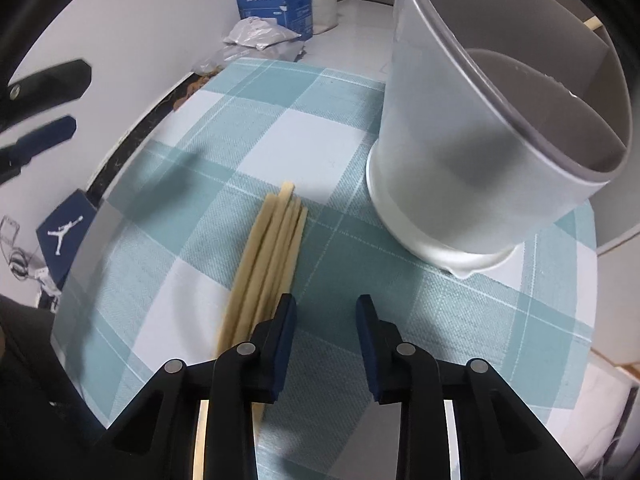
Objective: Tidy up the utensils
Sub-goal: 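Lower the right tool onto the pile and grasp another chopstick while the left tool approaches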
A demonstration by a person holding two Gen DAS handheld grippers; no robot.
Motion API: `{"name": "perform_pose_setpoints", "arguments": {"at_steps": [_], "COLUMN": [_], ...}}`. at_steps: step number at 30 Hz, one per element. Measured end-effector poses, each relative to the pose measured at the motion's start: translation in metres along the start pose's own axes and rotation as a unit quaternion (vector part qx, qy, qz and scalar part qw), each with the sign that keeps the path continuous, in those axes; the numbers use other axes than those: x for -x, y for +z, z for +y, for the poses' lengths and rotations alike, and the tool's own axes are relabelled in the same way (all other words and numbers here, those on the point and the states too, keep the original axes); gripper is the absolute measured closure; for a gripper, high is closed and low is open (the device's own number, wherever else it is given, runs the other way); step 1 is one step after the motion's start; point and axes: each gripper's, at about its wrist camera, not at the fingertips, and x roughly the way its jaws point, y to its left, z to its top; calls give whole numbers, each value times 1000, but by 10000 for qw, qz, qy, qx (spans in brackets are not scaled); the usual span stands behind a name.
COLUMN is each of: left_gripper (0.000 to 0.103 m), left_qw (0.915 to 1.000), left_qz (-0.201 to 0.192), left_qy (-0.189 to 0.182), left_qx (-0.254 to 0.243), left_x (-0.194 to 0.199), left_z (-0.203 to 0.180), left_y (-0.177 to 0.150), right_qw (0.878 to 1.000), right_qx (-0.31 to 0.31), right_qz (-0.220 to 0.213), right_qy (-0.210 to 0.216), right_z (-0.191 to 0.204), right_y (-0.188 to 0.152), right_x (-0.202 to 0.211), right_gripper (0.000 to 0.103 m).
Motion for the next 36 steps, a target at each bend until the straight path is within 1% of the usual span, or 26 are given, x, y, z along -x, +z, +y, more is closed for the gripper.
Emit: {"name": "perform_pose_setpoints", "arguments": {"at_steps": [6, 8, 10, 12, 15, 17, 19, 21, 24, 26, 28, 30, 32, 34, 36], "left_gripper": [23, 23, 23, 23, 23, 23, 23, 23, 23, 23, 23, 23, 23, 23, 23], "left_qw": [10000, 9999, 9999, 9999, 9998, 9998, 9998, 9996, 9991, 9982, 9976, 9962, 9943, 9946, 9943], "left_qz": [72, 82, 75, 83, 116, 118, 139, 177, 246, 395, 537, 609, 755, 653, 637], "left_qy": [0, -12, 2, -13, 15, 25, 95, 124, 270, 388, 368, 511, 652, 581, 611], "left_qx": [41, 66, 85, 108, 133, 131, 138, 175, 199, 212, 248, 352, 374, 565, 602], "left_x": [-2, -2, -1, -1, -2, -2, -3, -5, -8, -13, -17, -19, -22, -18, -17], "left_z": [3, 4, 5, 7, 8, 8, 9, 12, 15, 18, 22, 28, 33, 38, 40], "left_y": [0, 0, 1, 1, 1, 1, 1, 1, 1, 0, -1, -2, -3, -3, -3], "right_qw": [9999, 9999, 9999, 9998, 9996, 9995, 9993, 9994, 9998, 9998, 9999, 9998, 9999, 9997, 9987], "right_qx": [149, 126, 50, 91, 241, 281, 380, 336, 194, 183, 167, 170, 96, -92, -312], "right_qz": [22, -1, -63, -38, -61, 60, 68, 83, 94, 75, 33, -42, -111, -127, -205], "right_qy": [-5, -15, 102, 147, 124, 122, 1, 3, 1, -28, -11, -16, 47, 162, 356], "right_z": [8, 8, 8, 10, 17, 18, 23, 23, 23, 25, 28, 29, 27, 21, 14], "right_y": [0, 0, 0, -1, 2, 2, 6, 11, 17, 23, 27, 30, 31, 33, 33], "right_x": [-3, -1, 3, 3, 0, -1, -5, -7, -9, -12, -15, -17, -16, -17, -16], "right_gripper": [74, 78, 78, 78, 79, 79, 79, 79, 78, 79, 79, 83, 98, 99, 100]}}
